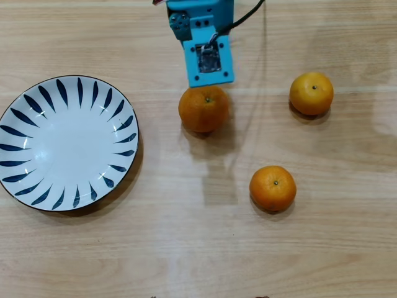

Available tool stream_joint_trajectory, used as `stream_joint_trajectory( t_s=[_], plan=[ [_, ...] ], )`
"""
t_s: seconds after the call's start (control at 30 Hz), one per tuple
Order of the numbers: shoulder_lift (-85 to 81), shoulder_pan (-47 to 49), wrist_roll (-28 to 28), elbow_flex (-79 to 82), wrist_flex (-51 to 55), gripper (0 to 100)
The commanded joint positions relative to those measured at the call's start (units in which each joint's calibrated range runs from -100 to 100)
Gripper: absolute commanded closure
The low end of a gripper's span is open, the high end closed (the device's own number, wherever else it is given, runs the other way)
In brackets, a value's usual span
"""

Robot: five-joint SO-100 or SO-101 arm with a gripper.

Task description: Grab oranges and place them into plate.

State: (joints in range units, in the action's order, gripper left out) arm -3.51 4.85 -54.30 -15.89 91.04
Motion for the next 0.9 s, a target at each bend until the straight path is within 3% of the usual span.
stream_joint_trajectory(
  t_s=[0.0, 0.5, 0.87],
  plan=[
    [0.7, 1.2, -6.6, -2.8, 1.1, 98],
    [1.6, 2.9, -7.2, -2.8, 1.1, 97],
    [1.7, 7.0, -7.2, -2.8, 0.6, 50]
  ],
)
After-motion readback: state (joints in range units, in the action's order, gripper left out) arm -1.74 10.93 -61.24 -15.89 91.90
